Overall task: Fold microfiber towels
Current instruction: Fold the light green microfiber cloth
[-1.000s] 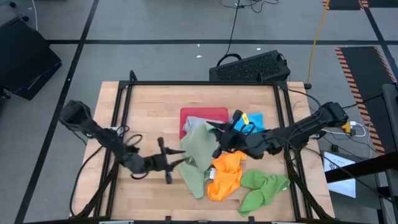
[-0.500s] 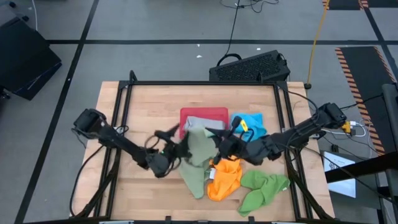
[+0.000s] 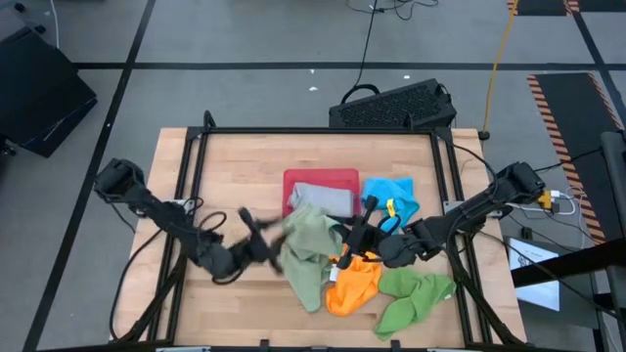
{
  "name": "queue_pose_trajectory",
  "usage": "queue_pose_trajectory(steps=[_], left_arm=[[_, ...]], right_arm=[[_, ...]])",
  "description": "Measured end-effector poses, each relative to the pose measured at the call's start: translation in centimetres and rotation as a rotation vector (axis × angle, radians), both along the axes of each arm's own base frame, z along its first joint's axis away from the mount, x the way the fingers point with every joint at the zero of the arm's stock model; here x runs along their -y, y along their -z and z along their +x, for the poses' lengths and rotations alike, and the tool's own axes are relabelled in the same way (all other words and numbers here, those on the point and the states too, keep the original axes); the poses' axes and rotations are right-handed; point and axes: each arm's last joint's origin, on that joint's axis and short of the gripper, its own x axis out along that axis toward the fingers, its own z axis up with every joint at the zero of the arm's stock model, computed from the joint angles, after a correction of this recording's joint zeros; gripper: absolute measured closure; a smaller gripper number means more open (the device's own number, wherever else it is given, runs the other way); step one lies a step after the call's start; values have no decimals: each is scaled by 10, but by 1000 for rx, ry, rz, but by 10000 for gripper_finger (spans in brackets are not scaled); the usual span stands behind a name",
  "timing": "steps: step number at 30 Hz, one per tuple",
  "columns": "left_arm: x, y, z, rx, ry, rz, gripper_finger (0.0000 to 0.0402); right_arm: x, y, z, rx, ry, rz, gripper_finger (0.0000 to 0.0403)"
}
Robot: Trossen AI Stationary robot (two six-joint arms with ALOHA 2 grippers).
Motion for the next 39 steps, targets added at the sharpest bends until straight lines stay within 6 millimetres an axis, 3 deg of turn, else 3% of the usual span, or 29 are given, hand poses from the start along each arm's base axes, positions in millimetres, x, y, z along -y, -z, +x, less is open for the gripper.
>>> queue_pose_trajectory(steps=[3,7,12,17,24,27,31,39], left_arm=[[13,9,-2,-8,256,-171,255],[24,21,0,-45,456,-389,264],[50,45,6,-24,534,-396,260],[67,69,21,0,412,-290,227],[85,82,61,-34,182,-154,156],[82,76,81,6,3,-171,137],[74,82,102,-7,-37,-214,119],[46,89,120,81,-254,-298,108]], right_arm=[[2,3,0,8,7,25,401],[1,3,0,25,8,58,401],[-1,5,-1,32,-17,104,401],[-4,9,-2,42,-81,192,401],[-9,31,-11,25,-83,261,401],[-8,37,-12,27,-79,271,401],[-6,37,-11,42,-73,273,401],[-6,29,-8,100,-90,246,401]])
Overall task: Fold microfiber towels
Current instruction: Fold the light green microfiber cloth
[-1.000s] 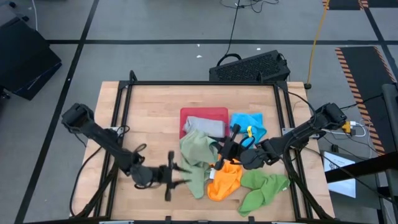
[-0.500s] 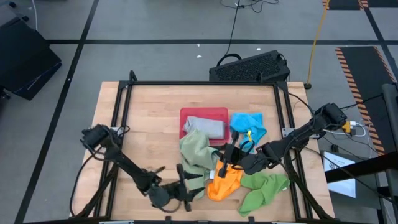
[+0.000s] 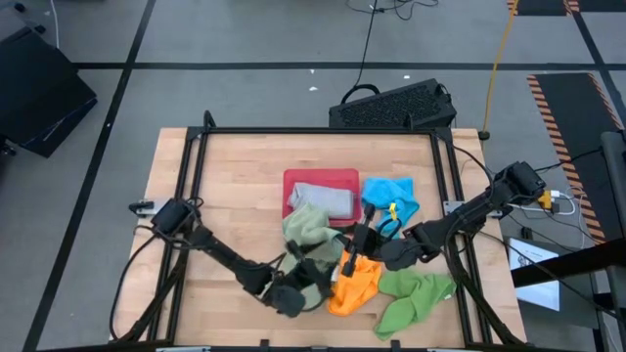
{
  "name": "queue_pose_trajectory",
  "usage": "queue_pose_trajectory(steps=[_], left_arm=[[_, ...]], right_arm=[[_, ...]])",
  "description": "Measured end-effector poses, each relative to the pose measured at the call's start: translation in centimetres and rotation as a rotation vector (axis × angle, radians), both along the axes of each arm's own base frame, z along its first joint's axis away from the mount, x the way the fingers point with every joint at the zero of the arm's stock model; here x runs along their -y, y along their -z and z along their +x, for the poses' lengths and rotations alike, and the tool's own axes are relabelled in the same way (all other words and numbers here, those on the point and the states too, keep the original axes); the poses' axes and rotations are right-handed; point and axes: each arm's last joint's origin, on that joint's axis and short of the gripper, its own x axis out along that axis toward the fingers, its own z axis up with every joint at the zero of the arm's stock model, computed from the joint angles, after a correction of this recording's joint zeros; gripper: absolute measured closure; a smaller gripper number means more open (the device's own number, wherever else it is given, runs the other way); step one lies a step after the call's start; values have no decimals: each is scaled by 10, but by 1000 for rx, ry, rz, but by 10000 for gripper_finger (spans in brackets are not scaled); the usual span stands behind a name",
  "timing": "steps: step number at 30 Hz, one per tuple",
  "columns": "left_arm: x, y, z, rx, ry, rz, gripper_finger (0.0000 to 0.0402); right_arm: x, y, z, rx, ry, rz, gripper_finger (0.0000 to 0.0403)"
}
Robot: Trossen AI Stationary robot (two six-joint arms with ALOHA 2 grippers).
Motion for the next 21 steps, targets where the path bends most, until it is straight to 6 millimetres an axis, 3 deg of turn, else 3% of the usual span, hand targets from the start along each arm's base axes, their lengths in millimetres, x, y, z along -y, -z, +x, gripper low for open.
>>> queue_pose_trajectory(steps=[4,10,15,21], left_arm=[[-8,-2,0,-16,-122,74,129],[10,-15,-18,-126,-228,263,181],[25,-34,-33,-131,-162,274,231],[36,-34,-39,-136,-41,261,276]], right_arm=[[-6,-2,-3,15,-17,-16,401],[-21,-4,-14,11,50,-93,401],[-26,-9,-16,43,63,-115,401],[-26,-15,-16,72,60,-128,401]])
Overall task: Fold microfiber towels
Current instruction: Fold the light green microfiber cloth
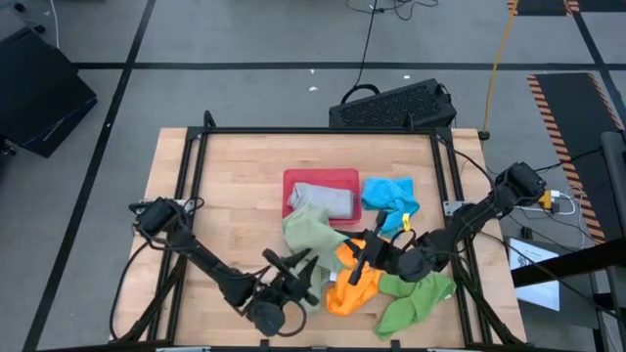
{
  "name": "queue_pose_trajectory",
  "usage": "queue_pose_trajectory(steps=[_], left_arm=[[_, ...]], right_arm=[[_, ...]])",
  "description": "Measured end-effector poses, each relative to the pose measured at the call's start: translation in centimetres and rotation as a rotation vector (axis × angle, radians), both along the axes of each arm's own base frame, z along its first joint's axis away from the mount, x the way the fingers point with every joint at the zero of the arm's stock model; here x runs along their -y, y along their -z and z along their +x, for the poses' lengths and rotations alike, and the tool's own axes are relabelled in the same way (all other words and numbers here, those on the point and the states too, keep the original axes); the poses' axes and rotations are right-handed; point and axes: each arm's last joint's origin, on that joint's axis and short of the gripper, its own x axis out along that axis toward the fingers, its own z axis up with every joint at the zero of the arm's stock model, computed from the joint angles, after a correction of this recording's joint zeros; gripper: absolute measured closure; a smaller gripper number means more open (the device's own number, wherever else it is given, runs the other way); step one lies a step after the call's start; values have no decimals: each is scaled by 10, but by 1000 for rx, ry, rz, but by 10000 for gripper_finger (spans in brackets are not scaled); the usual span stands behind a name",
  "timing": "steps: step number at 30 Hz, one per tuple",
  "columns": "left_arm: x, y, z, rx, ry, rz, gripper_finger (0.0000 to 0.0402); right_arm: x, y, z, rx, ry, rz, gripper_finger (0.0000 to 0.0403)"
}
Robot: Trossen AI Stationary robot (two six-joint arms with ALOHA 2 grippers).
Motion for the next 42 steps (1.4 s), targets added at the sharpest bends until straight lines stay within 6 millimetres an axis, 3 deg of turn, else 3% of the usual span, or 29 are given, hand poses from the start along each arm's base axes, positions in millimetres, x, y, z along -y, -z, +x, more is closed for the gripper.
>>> queue_pose_trajectory(steps=[12,18,21,27,33,38,42], left_arm=[[-7,14,14,-80,346,-231,293],[-25,23,21,-85,296,-361,290],[-30,26,21,-71,262,-415,261],[-37,27,31,46,233,-523,147],[-47,45,44,143,118,-488,59],[-66,58,53,180,-6,-429,34],[-85,67,57,115,-68,-387,49]], right_arm=[[16,-4,8,-44,49,-129,401],[32,-12,10,-50,96,-165,401],[37,-16,10,-51,109,-178,401],[44,-16,13,-55,133,-181,401],[48,-17,14,-55,144,-187,401],[52,-17,16,-52,156,-181,401],[51,-17,16,-40,127,-163,401]])
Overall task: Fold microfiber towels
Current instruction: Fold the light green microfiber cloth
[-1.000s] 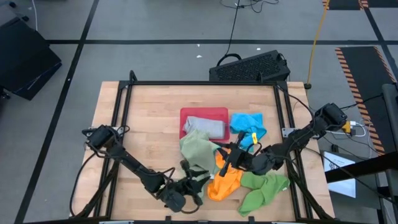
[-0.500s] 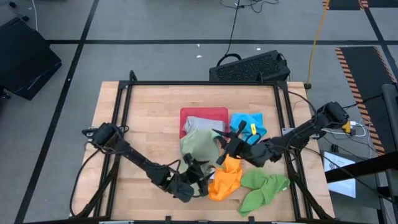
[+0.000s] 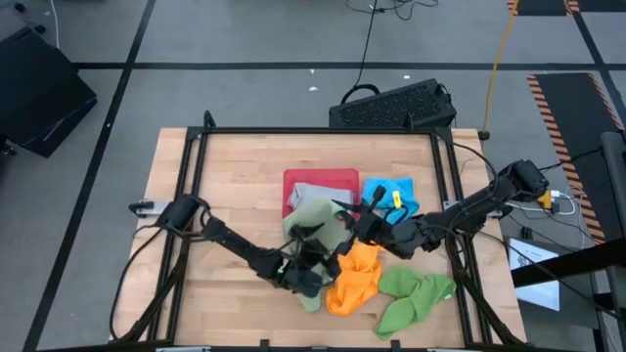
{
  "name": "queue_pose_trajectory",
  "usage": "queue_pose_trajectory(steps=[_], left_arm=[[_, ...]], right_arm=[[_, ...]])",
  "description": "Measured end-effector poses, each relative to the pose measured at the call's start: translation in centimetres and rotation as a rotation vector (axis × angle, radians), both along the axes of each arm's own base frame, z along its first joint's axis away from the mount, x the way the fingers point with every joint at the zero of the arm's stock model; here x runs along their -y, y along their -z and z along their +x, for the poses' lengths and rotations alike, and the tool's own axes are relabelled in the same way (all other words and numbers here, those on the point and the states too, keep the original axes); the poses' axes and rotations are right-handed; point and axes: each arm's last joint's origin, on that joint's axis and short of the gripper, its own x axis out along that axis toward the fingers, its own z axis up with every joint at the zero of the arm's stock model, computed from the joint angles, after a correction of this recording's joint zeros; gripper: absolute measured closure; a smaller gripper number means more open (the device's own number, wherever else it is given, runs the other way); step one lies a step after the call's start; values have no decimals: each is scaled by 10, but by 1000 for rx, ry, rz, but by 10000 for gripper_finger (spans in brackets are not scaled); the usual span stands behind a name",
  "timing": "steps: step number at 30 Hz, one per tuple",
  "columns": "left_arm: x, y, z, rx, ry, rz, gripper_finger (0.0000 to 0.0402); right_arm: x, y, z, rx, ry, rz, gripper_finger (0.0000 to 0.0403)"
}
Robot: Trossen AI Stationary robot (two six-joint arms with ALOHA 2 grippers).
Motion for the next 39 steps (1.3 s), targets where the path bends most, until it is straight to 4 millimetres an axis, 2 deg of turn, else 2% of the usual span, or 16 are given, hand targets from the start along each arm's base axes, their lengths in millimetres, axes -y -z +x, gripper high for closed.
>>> queue_pose_trajectory(steps=[5,9,16,20,23,28,31,34,39], left_arm=[[-13,4,-12,-166,-44,62,108],[-12,-8,-33,-286,-31,81,158],[-10,-34,-71,-441,-3,-1,253],[-6,-43,-87,-486,4,-54,297],[7,-46,-88,-517,116,-83,312],[46,-50,-77,-435,382,-35,308],[60,-40,-66,-415,477,61,283],[60,-24,-54,-432,455,178,243],[37,-7,-29,-445,365,267,181]], right_arm=[[-10,2,-4,-11,-27,5,401],[-16,9,-7,-49,-48,28,401],[-15,18,-8,-75,-41,96,401],[-16,17,-7,-48,-86,151,401],[-14,18,-5,-45,-76,159,401],[-4,19,-1,-50,-43,158,401],[-1,20,1,-52,-59,165,401],[2,20,3,-52,-84,185,401],[5,21,4,-62,-79,188,401]])
